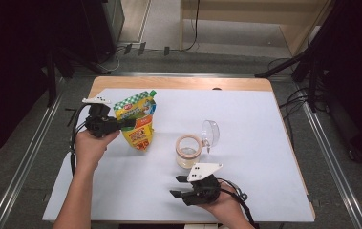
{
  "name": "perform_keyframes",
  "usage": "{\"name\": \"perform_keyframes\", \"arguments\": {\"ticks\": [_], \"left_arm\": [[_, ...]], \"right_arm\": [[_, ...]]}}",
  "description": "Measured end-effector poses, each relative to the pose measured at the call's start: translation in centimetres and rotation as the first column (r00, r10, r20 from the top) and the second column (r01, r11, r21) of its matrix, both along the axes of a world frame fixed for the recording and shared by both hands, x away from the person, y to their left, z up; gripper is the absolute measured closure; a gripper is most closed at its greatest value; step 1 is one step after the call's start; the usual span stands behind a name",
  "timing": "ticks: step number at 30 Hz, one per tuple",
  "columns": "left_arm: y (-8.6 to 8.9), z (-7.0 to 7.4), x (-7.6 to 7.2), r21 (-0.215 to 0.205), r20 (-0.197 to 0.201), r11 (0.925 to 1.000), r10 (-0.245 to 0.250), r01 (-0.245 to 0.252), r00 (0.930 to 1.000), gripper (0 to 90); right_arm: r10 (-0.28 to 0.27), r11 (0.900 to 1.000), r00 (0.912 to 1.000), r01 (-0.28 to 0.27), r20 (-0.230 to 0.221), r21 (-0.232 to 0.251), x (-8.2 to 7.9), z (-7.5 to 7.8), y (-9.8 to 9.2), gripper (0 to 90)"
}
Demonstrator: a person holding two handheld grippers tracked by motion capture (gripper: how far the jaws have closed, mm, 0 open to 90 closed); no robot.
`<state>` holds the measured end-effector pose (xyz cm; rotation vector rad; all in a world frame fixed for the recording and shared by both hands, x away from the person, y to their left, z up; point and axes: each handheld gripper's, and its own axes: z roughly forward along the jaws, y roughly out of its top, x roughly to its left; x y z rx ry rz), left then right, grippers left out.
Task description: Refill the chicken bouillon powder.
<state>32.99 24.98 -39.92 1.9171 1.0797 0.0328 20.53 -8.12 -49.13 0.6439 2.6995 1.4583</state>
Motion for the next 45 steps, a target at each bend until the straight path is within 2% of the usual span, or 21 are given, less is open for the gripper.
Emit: {"name": "perform_keyframes", "arguments": {"ticks": [3,6,12,16,20,25,26,28,33,35,39,41,44,45], "left_arm": [[-0.1,0.6,-0.4,-0.026,-0.021,0.9992,-0.031,0.031,0.9993,90.0],[-0.4,1.3,-1.2,-0.029,0.008,0.9983,-0.05,0.051,0.9987,90.0],[-0.4,2.7,-2.3,-0.066,0.002,0.9946,-0.08,0.08,0.9968,90.0],[-1.0,3.4,-3.1,-0.067,0.005,0.9924,-0.103,0.103,0.9947,90.0],[-1.8,4.1,-3.9,-0.049,0.009,0.9913,-0.122,0.122,0.9925,90.0],[-2.5,4.9,-4.9,-0.065,0.013,0.9827,-0.173,0.174,0.9848,90.0],[-2.6,5.1,-5.1,-0.066,0.014,0.9819,-0.177,0.178,0.9841,90.0],[-3.0,5.6,-5.5,-0.067,0.018,0.9786,-0.194,0.195,0.9809,90.0],[-4.0,6.5,-6.7,-0.053,0.021,0.971,-0.232,0.233,0.9724,90.0],[-4.4,6.8,-7.1,-0.051,0.017,0.9675,-0.247,0.248,0.9688,90.0],[-4.9,7.1,-7.6,-0.039,-0.001,0.9569,-0.288,0.288,0.9576,90.0],[-5.2,7.2,-7.8,-0.044,-0.013,0.9476,-0.317,0.317,0.9482,90.0],[-5.6,7.4,-8.1,-0.046,-0.035,0.9366,-0.349,0.347,0.9364,90.0],[-5.9,7.4,-8.2,-0.044,-0.044,0.935,-0.354,0.352,0.9343,90.0]], "right_arm": [[-0.008,1.0,1.0,0.008,-0.005,0.009,0.2,0.2,0.2,50.5],[-0.024,1.0,0.9997,0.024,-0.01,0.01,0.5,0.3,0.3,49.7],[-0.052,0.998,0.9985,0.052,-0.017,0.022,0.7,0.8,0.3,49.0],[-0.052,0.998,0.9985,0.052,-0.021,0.036,1.1,1.0,0.9,48.2],[-0.056,0.997,0.9979,0.058,-0.031,0.041,1.6,0.9,1.9,50.0],[-0.07,0.996,0.9966,0.072,-0.044,0.044,2.4,0.4,3.2,52.8],[-0.066,0.996,0.9961,0.069,-0.058,0.048,2.5,0.3,3.4,54.1],[-0.063,0.996,0.9955,0.067,-0.071,0.061,2.6,0.1,3.7,55.7],[-0.068,0.997,0.9973,0.069,-0.028,0.039,2.7,-0.4,4.2,60.5],[-0.083,0.996,0.9961,0.084,-0.03,0.036,2.7,-0.4,4.1,63.5],[-0.114,0.993,0.9935,0.114,0.001,0.035,2.8,-0.5,3.9,74.8],[-0.111,0.993,0.9937,0.112,-0.011,0.03,3.0,-0.8,4.0,79.7],[-0.121,0.993,0.9926,0.121,0.004,0.013,3.1,-1.3,3.9,81.3],[-0.125,0.992,0.992,0.125,0.02,0.014,3.2,-1.4,3.9,81.2]]}}
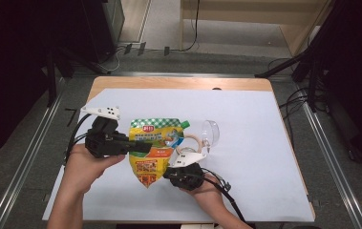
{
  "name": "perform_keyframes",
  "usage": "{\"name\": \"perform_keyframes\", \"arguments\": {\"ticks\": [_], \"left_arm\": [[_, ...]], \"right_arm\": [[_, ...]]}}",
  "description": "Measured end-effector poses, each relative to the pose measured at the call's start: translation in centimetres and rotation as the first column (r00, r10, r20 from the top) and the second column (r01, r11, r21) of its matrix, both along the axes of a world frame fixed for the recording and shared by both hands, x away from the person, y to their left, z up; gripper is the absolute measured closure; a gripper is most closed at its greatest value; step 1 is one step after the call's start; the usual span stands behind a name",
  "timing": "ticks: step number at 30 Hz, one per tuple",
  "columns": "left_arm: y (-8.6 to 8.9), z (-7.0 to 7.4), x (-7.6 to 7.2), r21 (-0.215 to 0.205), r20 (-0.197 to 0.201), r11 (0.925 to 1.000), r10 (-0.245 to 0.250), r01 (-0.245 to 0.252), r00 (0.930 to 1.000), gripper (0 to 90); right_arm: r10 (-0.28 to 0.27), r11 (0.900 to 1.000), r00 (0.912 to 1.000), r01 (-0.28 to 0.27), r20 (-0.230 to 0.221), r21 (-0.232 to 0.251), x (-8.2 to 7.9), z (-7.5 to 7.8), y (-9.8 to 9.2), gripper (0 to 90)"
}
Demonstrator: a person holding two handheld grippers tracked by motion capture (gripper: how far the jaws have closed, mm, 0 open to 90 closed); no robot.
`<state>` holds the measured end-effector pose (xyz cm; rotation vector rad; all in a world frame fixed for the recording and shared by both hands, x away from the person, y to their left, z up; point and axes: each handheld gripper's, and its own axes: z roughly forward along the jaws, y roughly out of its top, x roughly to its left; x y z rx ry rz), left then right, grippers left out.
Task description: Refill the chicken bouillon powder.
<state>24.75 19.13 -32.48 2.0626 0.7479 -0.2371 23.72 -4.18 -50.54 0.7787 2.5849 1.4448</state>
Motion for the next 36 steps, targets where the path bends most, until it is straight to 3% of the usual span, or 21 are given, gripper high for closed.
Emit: {"name": "perform_keyframes", "arguments": {"ticks": [2,5,9,11,16,23,26,32,36], "left_arm": [[-0.3,0.0,-0.1,0.012,-0.007,0.9999,-0.009,0.009,0.9999,90.0],[-0.7,0.0,-0.1,0.007,-0.028,0.9998,-0.021,0.021,0.9994,90.0],[-0.7,-0.7,0.4,0.039,-0.042,0.9989,0.025,-0.024,0.9988,90.0],[-0.8,-1.1,0.7,0.017,-0.061,0.9995,0.029,-0.028,0.9977,90.0],[-1.4,-1.3,0.9,-0.024,-0.058,0.9979,0.058,-0.06,0.9966,87.4],[-1.9,-1.6,1.1,-0.001,-0.03,0.9936,0.112,-0.113,0.9932,86.0],[-2.2,-1.9,1.2,0.011,-0.021,0.9918,0.128,-0.127,0.9916,85.3],[-3.0,-2.3,1.4,0.043,0.006,0.9869,0.156,-0.156,0.9878,84.3],[-3.6,-2.4,1.5,0.057,0.029,0.9819,0.179,-0.181,0.9834,82.7]], "right_arm": [[-0.006,1.0,1.0,0.006,0.003,0.01,0.0,-0.1,0.1,79.3],[0.01,1.0,0.9979,-0.012,0.064,0.028,0.0,-0.1,0.4,78.0],[0.048,0.997,0.9935,-0.054,0.103,0.048,-0.7,0.1,0.5,74.2],[0.067,0.998,0.9916,-0.069,0.111,0.013,-0.9,0.1,0.8,74.6],[0.072,0.997,0.9945,-0.075,0.076,0.034,-1.1,0.1,0.8,74.8],[0.082,0.995,0.9963,-0.084,0.026,0.047,-1.6,0.6,1.0,74.5],[0.091,0.995,0.9954,-0.092,0.028,0.035,-1.8,0.6,1.1,75.0],[0.11,0.994,0.9912,-0.11,0.074,-0.005,-2.4,0.6,1.3,77.0],[0.121,0.993,0.9899,-0.122,0.074,0.004,-2.6,0.8,1.3,77.4]]}}
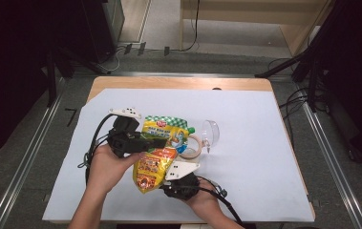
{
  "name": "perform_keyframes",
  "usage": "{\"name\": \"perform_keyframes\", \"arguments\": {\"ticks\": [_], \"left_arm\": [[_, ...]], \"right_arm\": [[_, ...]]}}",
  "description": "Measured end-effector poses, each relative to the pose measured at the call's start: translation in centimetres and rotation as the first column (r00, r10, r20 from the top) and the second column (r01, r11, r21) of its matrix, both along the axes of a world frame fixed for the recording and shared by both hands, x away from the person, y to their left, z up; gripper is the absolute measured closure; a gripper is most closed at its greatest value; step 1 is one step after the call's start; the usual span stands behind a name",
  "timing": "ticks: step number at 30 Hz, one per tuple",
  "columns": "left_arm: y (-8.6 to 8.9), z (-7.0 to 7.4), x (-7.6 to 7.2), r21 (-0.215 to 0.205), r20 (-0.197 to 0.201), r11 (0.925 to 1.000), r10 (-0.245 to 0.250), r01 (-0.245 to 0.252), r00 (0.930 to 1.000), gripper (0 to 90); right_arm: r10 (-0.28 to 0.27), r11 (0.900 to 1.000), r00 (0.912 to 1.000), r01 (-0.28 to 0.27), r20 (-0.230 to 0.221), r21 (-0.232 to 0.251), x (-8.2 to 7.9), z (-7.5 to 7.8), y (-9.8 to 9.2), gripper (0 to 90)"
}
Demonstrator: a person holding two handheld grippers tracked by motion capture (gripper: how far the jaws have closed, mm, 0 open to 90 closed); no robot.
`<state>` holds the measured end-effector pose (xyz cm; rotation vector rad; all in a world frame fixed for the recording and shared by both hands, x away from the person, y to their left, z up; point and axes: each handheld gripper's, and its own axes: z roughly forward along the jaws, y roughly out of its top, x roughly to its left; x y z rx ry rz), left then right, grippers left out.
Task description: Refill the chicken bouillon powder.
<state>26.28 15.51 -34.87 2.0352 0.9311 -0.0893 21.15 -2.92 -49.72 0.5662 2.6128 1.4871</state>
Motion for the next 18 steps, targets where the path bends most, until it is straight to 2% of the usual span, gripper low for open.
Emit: {"name": "perform_keyframes", "arguments": {"ticks": [2,6,13,18], "left_arm": [[-0.1,-0.1,0.1,0.0,-0.002,1.0,0.009,-0.009,1.0,82.7],[-0.5,-0.3,0.2,0.03,0.001,0.9991,0.031,-0.031,0.9995,82.2],[-1.1,-1.2,0.7,0.051,-0.017,0.9983,0.027,-0.026,0.9995,79.0],[-1.1,-1.4,0.9,0.051,-0.031,0.9983,0.028,-0.026,0.9991,74.1]], "right_arm": [[0.006,1.0,1.0,-0.006,0.0,0.007,-0.1,0.2,0.0,77.4],[0.022,1.0,0.9998,-0.022,0.005,0.015,-0.5,0.6,0.1,76.8],[0.055,0.998,0.9984,-0.055,0.007,0.03,-1.3,1.1,0.5,74.9],[0.076,0.996,0.997,-0.076,0.016,0.053,-1.6,1.8,0.6,73.4]]}}
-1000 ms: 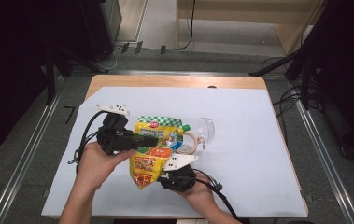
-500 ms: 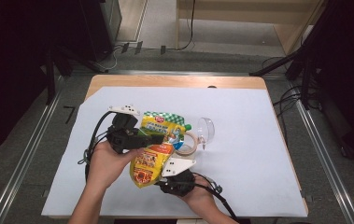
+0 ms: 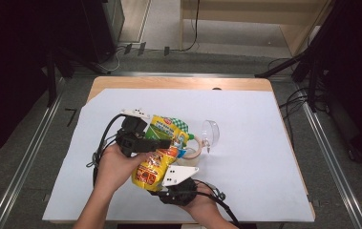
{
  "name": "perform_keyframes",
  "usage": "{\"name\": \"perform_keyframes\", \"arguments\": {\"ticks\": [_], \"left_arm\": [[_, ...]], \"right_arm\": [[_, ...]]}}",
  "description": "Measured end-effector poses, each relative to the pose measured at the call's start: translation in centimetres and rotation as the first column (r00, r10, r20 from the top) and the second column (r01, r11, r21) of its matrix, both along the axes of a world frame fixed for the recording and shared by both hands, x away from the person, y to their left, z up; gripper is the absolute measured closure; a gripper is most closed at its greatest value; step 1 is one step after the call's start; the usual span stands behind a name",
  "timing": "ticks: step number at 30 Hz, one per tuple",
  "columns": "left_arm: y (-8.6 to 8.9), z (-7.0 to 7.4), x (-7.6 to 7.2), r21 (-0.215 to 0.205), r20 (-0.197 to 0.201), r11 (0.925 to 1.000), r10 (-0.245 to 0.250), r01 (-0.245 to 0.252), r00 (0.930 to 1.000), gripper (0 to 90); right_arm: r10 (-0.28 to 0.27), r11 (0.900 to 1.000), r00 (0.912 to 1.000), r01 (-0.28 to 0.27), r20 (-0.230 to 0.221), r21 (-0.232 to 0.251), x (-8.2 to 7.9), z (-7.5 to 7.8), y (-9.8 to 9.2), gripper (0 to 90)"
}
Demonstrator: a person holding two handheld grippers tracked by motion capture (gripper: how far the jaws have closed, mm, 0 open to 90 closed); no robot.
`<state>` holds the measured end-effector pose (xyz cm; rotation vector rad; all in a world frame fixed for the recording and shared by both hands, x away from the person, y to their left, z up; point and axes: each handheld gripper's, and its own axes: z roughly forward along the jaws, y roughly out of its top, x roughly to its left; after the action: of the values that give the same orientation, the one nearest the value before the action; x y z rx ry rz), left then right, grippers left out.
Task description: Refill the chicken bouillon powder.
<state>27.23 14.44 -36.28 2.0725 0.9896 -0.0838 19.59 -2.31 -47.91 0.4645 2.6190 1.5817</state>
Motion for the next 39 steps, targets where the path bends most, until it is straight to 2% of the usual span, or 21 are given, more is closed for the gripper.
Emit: {"name": "perform_keyframes", "arguments": {"ticks": [5,8,12,16,19,21,22,24,28,33,39], "left_arm": [[-0.1,-0.5,0.3,0.03,-0.022,0.9995,-0.005,0.006,0.9997,69.8],[-0.3,-0.9,0.6,0.05,-0.082,0.9986,0.021,-0.017,0.9964,67.2],[-0.8,-0.9,0.9,0.077,-0.073,0.9968,0.028,-0.022,0.997,67.4],[-1.1,-0.4,1.6,0.079,-0.102,0.9967,0.031,-0.023,0.9943,68.0],[-1.2,-0.3,2.5,0.019,-0.166,0.9997,0.015,-0.012,0.9859,70.1],[-1.3,-0.3,3.2,0.002,-0.219,0.9998,0.018,-0.018,0.9756,70.1],[-1.4,-0.2,3.5,0.005,-0.229,0.9998,0.018,-0.017,0.9732,70.0],[-1.6,0.1,3.7,0.006,-0.231,0.9998,0.021,-0.02,0.9727,70.6],[-1.6,0.6,3.8,-0.006,-0.209,0.9999,0.012,-0.013,0.9778,71.6],[-1.5,0.2,4.1,-0.013,-0.226,0.9997,0.019,-0.023,0.9739,74.1],[-1.0,0.1,4.2,-0.051,-0.233,0.9974,0.037,-0.05,0.9719,74.2]], "right_arm": [[0.022,1.0,0.9997,-0.022,-0.015,0.005,0.0,0.1,0.1,72.8],[0.041,0.999,0.999,-0.041,-0.019,0.004,-0.2,0.1,0.3,72.4],[0.052,0.999,0.9982,-0.052,-0.028,-0.005,0.0,0.1,0.7,71.9],[0.058,0.998,0.9972,-0.059,-0.048,-0.002,0.5,0.6,0.7,71.7],[0.065,0.998,0.9963,-0.065,-0.057,0.001,0.9,1.3,0.8,70.8],[0.074,0.997,0.9955,-0.074,-0.059,0.009,1.1,1.9,1.0,70.0],[0.081,0.997,0.9951,-0.08,-0.058,0.007,1.3,2.2,1.1,69.6],[0.086,0.996,0.9937,-0.087,-0.071,0.001,1.6,2.6,1.3,69.1],[0.084,0.996,0.994,-0.083,-0.07,0.017,2.2,2.9,1.4,68.7],[0.077,0.997,0.9937,-0.076,-0.081,0.013,2.6,2.8,1.6,68.3],[0.078,0.997,0.9939,-0.078,-0.078,0.005,2.8,2.8,2.0,64.7]]}}
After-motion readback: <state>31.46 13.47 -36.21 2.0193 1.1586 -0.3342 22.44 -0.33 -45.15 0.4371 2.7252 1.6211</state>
